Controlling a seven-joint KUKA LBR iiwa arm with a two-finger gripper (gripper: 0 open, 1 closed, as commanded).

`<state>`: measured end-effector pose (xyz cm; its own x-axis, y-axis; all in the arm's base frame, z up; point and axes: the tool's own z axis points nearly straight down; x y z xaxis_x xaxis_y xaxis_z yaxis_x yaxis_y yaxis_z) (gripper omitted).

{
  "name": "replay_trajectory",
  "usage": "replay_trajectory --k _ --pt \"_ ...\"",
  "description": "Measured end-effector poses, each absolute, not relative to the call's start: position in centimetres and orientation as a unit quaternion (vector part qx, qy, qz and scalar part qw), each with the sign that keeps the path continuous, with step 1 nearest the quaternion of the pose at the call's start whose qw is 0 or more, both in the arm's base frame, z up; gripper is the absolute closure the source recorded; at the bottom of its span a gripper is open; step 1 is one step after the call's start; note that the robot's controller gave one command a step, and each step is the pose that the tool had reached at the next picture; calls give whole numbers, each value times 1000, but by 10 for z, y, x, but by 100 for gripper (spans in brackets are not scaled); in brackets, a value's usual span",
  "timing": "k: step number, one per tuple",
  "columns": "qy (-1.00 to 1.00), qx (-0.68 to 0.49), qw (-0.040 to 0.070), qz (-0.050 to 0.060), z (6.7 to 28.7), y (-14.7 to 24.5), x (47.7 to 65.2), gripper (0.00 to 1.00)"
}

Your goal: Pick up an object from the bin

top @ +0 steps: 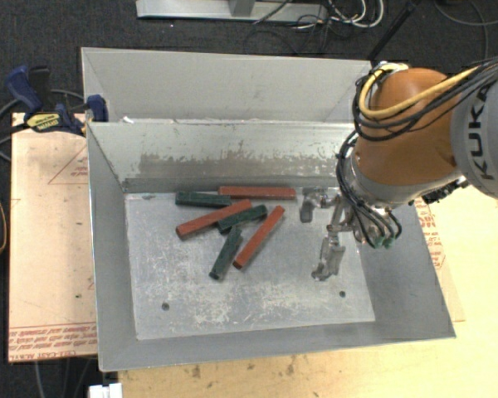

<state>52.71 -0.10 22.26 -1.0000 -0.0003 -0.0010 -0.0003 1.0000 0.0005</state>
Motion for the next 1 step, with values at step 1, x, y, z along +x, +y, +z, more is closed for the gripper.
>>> replay_trajectory --k 1 --pt "1000 4 -2 1 75 46 575 0"
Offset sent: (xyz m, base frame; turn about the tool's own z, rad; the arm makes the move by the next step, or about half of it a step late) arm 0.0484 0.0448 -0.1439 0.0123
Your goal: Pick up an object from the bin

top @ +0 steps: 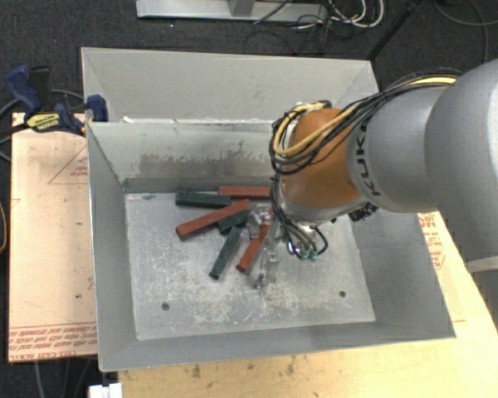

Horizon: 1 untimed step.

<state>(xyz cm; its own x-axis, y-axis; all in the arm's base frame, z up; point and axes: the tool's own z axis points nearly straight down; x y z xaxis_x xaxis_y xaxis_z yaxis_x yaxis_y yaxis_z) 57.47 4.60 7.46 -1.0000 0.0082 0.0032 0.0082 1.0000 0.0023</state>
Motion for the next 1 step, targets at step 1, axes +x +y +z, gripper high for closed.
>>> replay_trajectory --k 1 --pt "-1000 -5 -2 -1 79 45 577 100"
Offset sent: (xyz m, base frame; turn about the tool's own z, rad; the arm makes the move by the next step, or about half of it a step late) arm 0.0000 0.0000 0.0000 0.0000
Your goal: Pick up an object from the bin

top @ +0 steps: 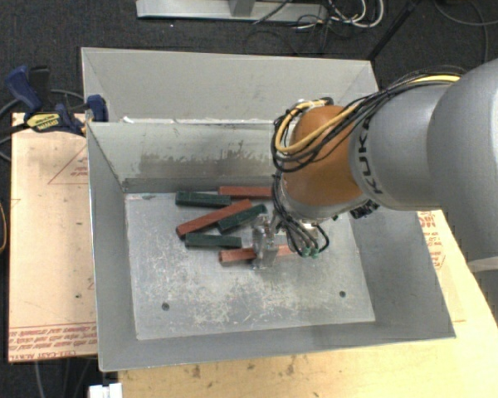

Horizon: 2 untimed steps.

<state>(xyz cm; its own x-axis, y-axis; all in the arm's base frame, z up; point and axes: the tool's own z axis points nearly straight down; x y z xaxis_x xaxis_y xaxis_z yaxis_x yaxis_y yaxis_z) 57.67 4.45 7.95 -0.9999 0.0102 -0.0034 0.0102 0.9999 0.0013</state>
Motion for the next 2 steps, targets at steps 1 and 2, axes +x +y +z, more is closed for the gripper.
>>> replay_trajectory --k 1,2 --pt "999 -54 6 0 216 43 585 100" --pt "999 -54 2 0 211 43 584 0"
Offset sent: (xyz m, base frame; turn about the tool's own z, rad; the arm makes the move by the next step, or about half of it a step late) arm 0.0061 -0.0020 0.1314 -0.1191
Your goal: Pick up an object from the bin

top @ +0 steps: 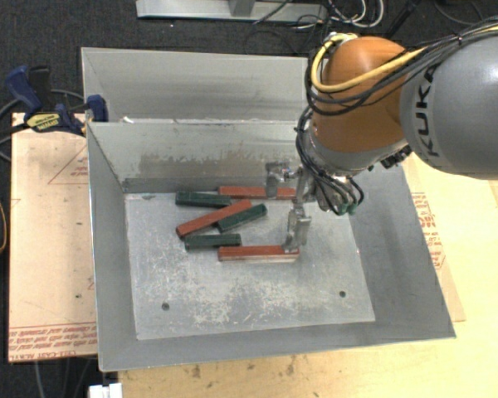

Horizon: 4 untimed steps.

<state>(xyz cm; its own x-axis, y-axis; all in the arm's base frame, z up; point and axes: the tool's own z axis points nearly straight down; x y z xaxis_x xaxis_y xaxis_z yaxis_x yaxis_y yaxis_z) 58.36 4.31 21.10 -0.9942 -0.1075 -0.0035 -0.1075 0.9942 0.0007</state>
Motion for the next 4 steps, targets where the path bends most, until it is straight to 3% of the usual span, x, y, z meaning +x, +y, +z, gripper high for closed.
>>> replay_trajectory --k 1,2,3,4 --pt "989 -145 -3 1 104 16 543 0" --pt "987 -163 2 0 69 -4 602 0" --pt "987 -163 2 1 71 -3 602 100" --pt "974 -226 7 -1 216 -9 618 100"
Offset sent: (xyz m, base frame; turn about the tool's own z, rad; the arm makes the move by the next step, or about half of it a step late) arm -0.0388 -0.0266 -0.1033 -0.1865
